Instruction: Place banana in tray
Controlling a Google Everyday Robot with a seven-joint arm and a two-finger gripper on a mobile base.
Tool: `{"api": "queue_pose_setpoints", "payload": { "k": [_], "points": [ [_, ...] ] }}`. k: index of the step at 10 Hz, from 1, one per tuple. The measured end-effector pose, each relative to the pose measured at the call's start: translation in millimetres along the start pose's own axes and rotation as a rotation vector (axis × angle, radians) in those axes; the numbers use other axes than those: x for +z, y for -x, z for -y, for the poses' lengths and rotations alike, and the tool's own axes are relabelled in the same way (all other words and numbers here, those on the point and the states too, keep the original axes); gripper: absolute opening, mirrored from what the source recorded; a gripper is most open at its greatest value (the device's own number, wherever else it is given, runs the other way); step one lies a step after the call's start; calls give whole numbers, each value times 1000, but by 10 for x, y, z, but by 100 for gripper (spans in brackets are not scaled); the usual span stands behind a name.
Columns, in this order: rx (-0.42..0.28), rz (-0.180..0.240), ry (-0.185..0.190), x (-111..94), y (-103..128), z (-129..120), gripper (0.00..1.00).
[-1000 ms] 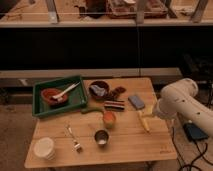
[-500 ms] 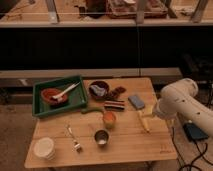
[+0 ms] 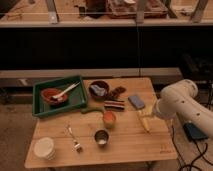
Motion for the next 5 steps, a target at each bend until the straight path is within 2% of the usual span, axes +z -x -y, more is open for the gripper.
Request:
{"api": "queue_pose_setpoints", "payload": {
  "k": [2,5],
  "points": [
    [-194,-11,-16,280,-173,182,79],
    [-327,4,23,723,-222,300,79]
  ]
}}
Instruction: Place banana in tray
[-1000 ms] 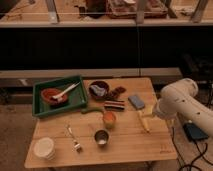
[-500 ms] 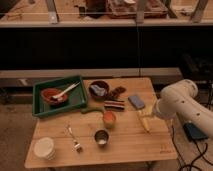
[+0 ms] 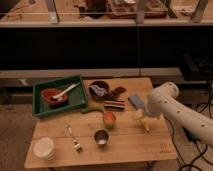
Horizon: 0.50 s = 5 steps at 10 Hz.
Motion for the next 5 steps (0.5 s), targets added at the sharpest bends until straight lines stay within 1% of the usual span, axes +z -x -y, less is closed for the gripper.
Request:
{"api": "queue_pose_setpoints", "payload": {
  "k": [1,3,4,5],
  "points": [
    [-36,11,19,128,-12,43,79],
    [-85,29,58,333,21,82,79],
    [-96,31,60,404,14,114,74],
    [-96,33,58,497,14,111,64]
  ]
}}
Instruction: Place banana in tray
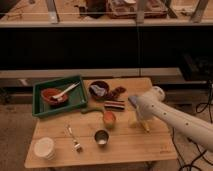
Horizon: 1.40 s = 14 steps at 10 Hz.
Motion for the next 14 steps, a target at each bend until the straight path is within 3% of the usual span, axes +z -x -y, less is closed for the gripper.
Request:
{"api": "queue_pose_setpoints", "payload": {
  "k": [1,2,3,6,8,10,11,14],
  "points": [
    [1,-1,-2,47,1,-1,59],
    [2,-15,-14,113,-15,5,41],
    [2,-15,-13,105,-15,-3,36],
    [-2,-16,-11,51,-19,3,5],
    [-7,-12,-17,32,2,28,0],
    [-33,-41,-44,-185,9,154,0],
    [-40,-54,-56,-332,-18,254,0],
    [-58,-105,-108,-1050,-153,521,0]
  ]
}}
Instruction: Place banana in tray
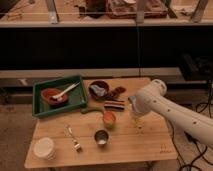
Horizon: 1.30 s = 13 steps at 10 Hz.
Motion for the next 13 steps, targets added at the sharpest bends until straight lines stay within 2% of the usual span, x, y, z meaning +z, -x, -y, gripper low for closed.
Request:
{"api": "queue_pose_setpoints", "payload": {
  "k": [1,2,4,6,8,9,12,13],
  "points": [
    [-18,-27,-33,-226,-143,194,0],
    [-36,-70,-85,-436,-328,458,0],
    [-66,-149,-208,-606,-648,929,0],
    [-102,-208,-311,-654,-899,1403,0],
    [-140,-238,-361,-628,-1135,1872,0],
    [-157,-244,-371,-597,-1253,2102,0],
    [-205,-257,-384,-497,-1611,2794,0],
    [-220,-256,-378,-438,-1739,2999,0]
  ]
}}
